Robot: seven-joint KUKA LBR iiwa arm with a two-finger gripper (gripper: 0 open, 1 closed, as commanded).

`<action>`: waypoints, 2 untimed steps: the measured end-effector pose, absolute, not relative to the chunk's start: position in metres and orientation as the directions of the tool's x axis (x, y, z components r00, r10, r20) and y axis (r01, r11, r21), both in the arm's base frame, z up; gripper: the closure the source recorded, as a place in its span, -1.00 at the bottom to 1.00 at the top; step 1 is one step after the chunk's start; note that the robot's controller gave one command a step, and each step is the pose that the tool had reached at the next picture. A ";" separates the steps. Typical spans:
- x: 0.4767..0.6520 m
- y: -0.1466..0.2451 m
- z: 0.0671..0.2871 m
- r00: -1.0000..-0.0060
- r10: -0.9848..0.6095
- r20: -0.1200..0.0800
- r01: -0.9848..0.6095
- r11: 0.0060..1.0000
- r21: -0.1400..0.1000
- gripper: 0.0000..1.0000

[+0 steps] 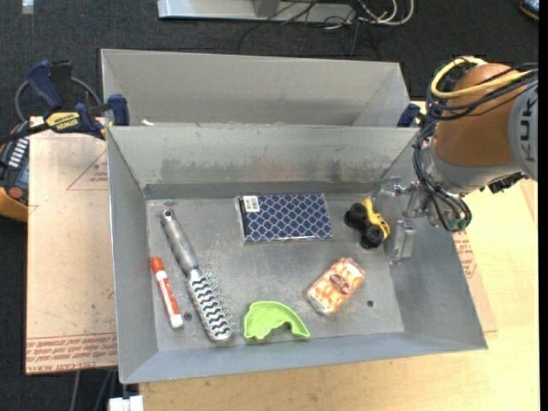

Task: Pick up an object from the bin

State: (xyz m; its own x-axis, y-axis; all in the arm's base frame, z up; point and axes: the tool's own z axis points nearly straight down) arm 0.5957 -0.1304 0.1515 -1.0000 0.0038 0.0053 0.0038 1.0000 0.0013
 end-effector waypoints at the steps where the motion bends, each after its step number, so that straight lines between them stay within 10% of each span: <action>1: 0.597 -0.130 0.156 -1.000 0.000 -0.002 0.000 1.000 0.000 -1.00; 2: 0.633 -0.127 0.132 -0.983 0.181 0.002 0.181 0.983 0.002 -1.00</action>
Offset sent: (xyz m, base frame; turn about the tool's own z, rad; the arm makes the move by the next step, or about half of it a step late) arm 0.0360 0.0019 -0.0182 0.1798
